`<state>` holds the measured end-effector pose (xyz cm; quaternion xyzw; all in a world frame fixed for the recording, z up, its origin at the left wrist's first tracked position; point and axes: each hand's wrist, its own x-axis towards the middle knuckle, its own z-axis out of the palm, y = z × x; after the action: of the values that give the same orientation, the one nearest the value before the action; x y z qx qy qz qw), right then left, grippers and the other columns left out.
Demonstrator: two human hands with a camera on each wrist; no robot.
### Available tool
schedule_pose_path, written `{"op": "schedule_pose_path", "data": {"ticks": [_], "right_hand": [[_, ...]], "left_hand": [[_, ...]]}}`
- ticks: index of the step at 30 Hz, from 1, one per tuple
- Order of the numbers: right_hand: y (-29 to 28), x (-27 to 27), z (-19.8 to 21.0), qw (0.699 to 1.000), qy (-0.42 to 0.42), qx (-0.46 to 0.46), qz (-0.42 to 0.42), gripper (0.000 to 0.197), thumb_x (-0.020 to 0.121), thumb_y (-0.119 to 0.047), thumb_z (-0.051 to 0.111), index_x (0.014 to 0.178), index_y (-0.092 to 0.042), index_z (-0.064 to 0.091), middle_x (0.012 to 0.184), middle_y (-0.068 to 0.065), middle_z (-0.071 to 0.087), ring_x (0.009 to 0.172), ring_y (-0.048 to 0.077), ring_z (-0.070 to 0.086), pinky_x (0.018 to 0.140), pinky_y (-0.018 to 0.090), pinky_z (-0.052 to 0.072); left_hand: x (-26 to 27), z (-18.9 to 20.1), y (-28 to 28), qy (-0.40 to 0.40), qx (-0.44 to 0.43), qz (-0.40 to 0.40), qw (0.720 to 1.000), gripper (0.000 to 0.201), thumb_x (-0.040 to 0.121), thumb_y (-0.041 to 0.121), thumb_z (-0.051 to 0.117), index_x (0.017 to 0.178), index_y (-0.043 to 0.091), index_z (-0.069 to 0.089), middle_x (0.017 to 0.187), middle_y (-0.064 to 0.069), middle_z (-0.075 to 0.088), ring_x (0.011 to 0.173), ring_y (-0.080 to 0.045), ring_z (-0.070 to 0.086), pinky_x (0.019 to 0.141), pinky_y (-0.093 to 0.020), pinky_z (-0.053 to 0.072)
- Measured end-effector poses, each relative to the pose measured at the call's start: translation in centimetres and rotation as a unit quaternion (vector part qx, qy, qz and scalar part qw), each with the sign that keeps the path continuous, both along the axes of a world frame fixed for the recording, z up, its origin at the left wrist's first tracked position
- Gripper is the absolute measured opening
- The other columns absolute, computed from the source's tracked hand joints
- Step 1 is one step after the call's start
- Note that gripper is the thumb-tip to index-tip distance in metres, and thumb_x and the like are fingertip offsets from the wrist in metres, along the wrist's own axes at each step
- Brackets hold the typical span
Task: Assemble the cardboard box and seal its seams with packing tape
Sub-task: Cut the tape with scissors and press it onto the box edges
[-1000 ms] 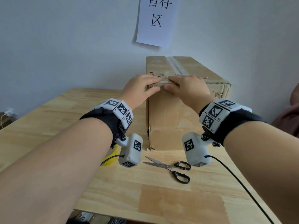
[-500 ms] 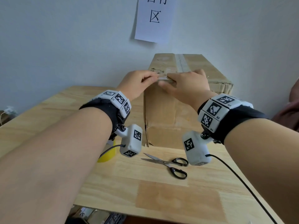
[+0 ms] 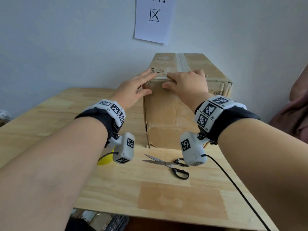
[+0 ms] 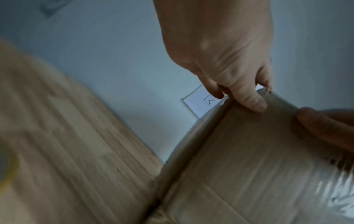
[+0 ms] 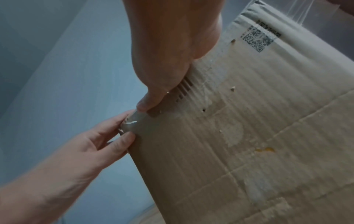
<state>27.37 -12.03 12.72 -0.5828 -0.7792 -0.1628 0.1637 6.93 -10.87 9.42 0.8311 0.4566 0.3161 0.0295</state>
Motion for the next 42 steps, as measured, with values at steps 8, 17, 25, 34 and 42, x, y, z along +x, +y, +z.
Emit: {"op": "schedule_pose_path", "data": {"ticks": [8,17,25,34,42], "right_hand": [[-0.7,1.1,1.0,0.998,0.004,-0.060,0.034,0.041,0.100,-0.047,0.034,0.126,-0.023,0.053,0.111,0.004,0.066,0.107,0.026,0.056,0.098,0.040,0.031],[-1.0,3.0,0.5,0.999,0.041,-0.017,0.000,0.041,0.100,-0.049,0.032,0.124,-0.033,0.060,0.114,-0.001,0.068,0.111,0.025,0.054,0.108,0.041,0.019],[-0.6,3.2,-0.3,1.000,0.014,-0.006,-0.001,0.034,0.097,-0.048,0.040,0.124,-0.033,0.056,0.122,-0.008,0.063,0.119,0.025,0.051,0.109,0.046,0.018],[-0.9,4.3,0.2,0.997,-0.059,-0.045,0.023,0.061,0.092,-0.061,0.039,0.145,-0.030,0.033,0.144,-0.006,0.047,0.134,0.019,0.041,0.117,0.049,0.003],[-0.7,5.6,0.1,0.999,0.014,-0.014,-0.038,0.044,0.099,-0.052,0.030,0.115,-0.027,0.063,0.114,-0.004,0.067,0.112,0.024,0.055,0.112,0.046,0.014]], "left_hand": [[-1.0,3.4,0.1,0.141,-0.043,-0.006,0.989,0.049,0.100,0.017,0.044,0.145,0.031,0.032,0.153,0.010,0.027,0.139,-0.013,0.031,0.116,-0.035,0.022],[0.2,1.9,-0.4,0.082,-0.015,0.010,0.997,0.055,0.093,0.038,0.055,0.144,0.026,0.038,0.152,0.003,0.033,0.139,-0.013,0.030,0.113,-0.032,0.023],[5.4,3.1,-0.1,0.084,0.056,0.077,0.992,0.041,0.097,0.047,0.037,0.105,0.012,0.055,0.092,-0.005,0.060,0.085,-0.026,0.057,0.070,-0.037,0.043],[6.4,1.2,0.4,0.166,0.095,0.122,0.974,0.053,0.091,0.058,0.040,0.139,0.036,0.041,0.138,0.006,0.046,0.124,-0.025,0.037,0.099,-0.039,0.026],[8.2,2.8,0.7,0.091,0.075,0.094,0.989,0.047,0.097,0.051,0.033,0.082,0.011,0.054,0.084,-0.002,0.051,0.083,-0.025,0.050,0.068,-0.033,0.033]]}}
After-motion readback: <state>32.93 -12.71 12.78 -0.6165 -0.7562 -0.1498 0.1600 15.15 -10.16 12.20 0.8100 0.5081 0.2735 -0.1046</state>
